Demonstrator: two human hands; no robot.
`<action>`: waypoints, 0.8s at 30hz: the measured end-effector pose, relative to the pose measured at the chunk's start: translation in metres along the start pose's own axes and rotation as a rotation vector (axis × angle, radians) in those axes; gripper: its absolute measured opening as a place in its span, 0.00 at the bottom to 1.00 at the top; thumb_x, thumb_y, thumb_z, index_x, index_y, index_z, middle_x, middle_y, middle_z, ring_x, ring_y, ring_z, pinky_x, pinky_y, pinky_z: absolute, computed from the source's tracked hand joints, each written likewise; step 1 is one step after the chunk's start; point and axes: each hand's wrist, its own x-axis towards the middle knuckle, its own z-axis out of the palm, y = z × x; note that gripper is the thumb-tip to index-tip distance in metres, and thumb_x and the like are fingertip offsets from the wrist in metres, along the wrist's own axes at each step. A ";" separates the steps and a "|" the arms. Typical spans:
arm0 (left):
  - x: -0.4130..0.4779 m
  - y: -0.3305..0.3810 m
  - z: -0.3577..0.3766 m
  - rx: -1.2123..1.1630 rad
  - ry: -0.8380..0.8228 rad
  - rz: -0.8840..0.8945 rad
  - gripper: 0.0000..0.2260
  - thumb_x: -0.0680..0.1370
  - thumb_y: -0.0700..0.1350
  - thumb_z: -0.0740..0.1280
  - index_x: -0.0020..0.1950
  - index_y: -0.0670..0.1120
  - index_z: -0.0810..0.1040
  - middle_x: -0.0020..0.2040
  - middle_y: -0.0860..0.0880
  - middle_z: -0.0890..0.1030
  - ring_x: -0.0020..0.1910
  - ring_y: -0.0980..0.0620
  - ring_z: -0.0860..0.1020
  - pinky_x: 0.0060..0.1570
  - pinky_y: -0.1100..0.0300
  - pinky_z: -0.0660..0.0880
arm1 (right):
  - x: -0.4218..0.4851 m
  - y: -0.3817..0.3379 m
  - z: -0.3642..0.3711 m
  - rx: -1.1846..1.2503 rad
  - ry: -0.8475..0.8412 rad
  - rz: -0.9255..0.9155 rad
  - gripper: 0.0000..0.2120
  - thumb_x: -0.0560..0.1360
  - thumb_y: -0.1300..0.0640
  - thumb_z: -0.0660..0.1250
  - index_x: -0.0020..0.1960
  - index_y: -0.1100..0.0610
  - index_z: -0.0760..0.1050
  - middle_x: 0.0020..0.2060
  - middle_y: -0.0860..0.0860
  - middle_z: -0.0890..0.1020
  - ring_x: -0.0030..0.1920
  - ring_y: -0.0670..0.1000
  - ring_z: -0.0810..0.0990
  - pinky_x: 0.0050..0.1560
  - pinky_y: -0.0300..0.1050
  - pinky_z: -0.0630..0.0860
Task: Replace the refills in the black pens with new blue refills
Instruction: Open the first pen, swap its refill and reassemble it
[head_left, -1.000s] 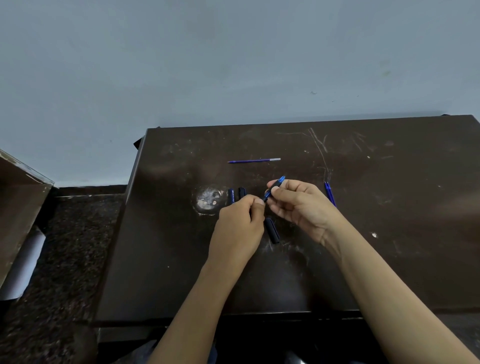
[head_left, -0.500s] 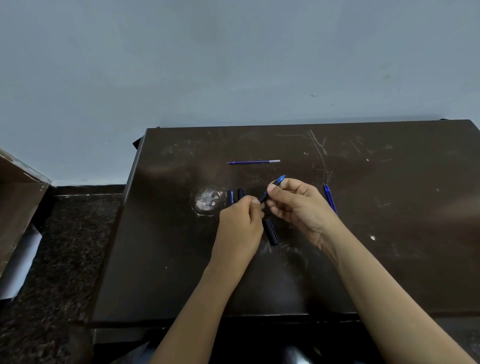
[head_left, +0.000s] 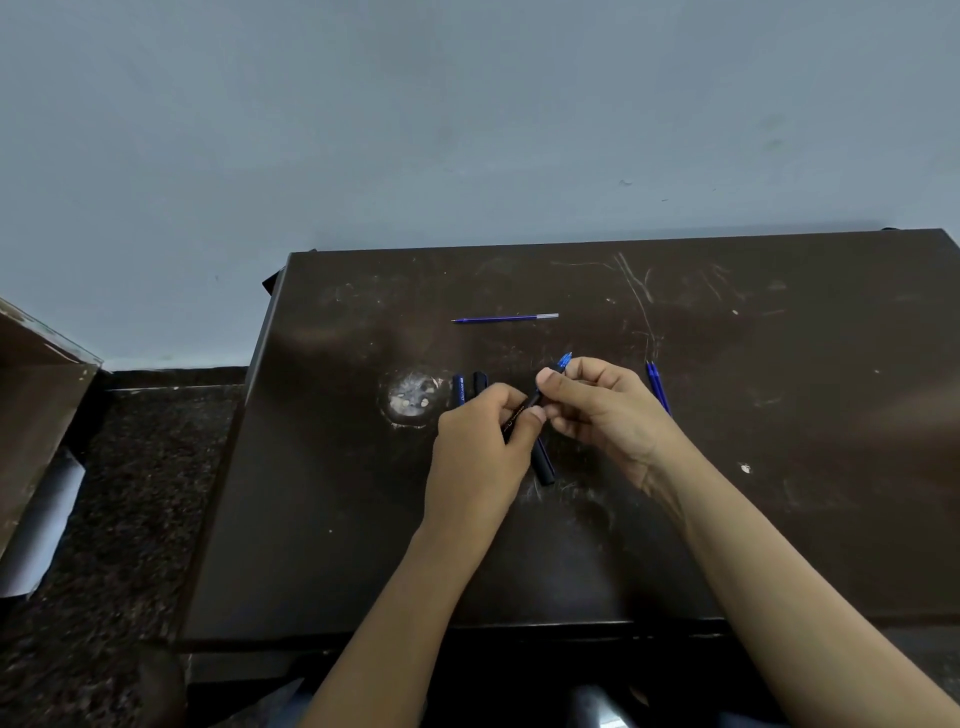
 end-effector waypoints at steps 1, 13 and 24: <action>0.000 0.000 -0.001 -0.008 0.006 0.001 0.03 0.76 0.50 0.67 0.45 0.51 0.77 0.36 0.54 0.80 0.36 0.59 0.80 0.35 0.69 0.74 | 0.000 0.000 -0.001 -0.006 -0.003 0.002 0.09 0.72 0.56 0.71 0.39 0.58 0.74 0.30 0.52 0.78 0.33 0.46 0.77 0.39 0.37 0.77; 0.001 0.011 0.011 -0.168 -0.027 -0.118 0.10 0.81 0.44 0.59 0.47 0.47 0.79 0.36 0.54 0.82 0.30 0.70 0.75 0.33 0.77 0.69 | 0.000 -0.005 -0.019 0.167 -0.186 0.059 0.12 0.77 0.57 0.62 0.58 0.51 0.79 0.58 0.47 0.82 0.51 0.47 0.78 0.51 0.39 0.69; 0.000 0.014 0.014 -0.184 -0.075 -0.143 0.07 0.80 0.49 0.61 0.52 0.49 0.76 0.41 0.52 0.82 0.37 0.59 0.80 0.35 0.73 0.71 | 0.001 -0.003 -0.015 0.197 -0.062 0.037 0.05 0.64 0.54 0.72 0.40 0.51 0.81 0.39 0.46 0.84 0.36 0.41 0.80 0.42 0.37 0.72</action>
